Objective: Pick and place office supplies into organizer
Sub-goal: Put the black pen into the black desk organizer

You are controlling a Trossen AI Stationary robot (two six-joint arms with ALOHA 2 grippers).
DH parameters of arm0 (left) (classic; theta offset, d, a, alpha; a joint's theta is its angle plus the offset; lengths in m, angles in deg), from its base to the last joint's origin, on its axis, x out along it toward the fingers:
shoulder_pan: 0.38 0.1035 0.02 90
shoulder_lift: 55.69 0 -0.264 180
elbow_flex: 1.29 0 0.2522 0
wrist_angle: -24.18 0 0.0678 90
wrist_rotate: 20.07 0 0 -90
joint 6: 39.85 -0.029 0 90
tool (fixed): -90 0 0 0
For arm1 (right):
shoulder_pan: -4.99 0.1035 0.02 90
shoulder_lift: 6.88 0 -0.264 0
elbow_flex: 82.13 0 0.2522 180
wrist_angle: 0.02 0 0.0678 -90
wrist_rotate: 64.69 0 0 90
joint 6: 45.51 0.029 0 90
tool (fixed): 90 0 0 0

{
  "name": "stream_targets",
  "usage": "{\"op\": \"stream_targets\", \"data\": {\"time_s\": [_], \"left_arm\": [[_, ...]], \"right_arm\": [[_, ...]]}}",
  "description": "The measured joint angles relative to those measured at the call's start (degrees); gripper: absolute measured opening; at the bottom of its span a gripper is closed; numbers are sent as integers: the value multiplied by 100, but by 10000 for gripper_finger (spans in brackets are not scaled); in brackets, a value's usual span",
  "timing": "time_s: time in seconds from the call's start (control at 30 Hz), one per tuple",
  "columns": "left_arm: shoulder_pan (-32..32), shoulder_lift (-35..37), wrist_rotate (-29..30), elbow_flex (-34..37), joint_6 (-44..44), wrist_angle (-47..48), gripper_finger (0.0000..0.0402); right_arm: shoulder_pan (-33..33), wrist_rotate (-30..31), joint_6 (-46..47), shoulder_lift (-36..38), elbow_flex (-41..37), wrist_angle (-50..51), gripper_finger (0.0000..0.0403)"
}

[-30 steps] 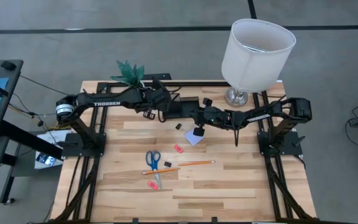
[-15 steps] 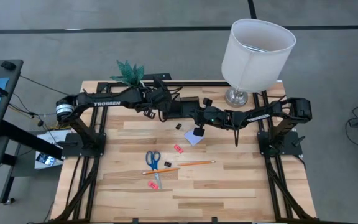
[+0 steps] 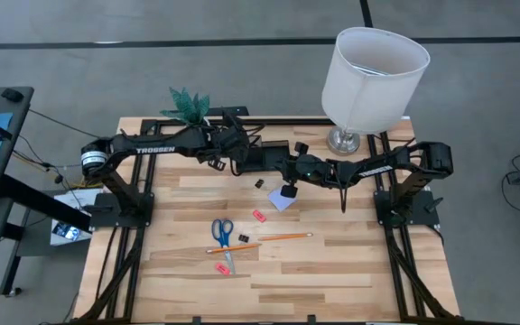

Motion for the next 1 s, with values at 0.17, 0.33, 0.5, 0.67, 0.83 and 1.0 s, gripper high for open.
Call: {"op": "stream_targets", "data": {"time_s": [0.17, 0.33, 0.5, 0.67, 0.83, 1.0], "left_arm": [[-1, 0, 52, 0, 0, 0, 57], [1, 0, 159, 0, -72, -7, 57], [15, -188, 388, 0, -107, -51, 57], [20, -766, 639, 8, -181, -42, 57], [46, -1037, 1103, -4, -284, -154, 57], [52, -1020, 1031, -6, -388, -386, 57]], "right_arm": [[-1, 0, 0, 0, 0, 0, 75], [-2, 0, 0, 0, 0, 0, 75], [-2, 0, 0, 0, 0, -1, 75], [0, 0, 0, 0, 0, 2, 75], [-1, 0, 2, 0, 0, 57, 75], [-2, 0, 4, 0, 0, 67, 75]]}}
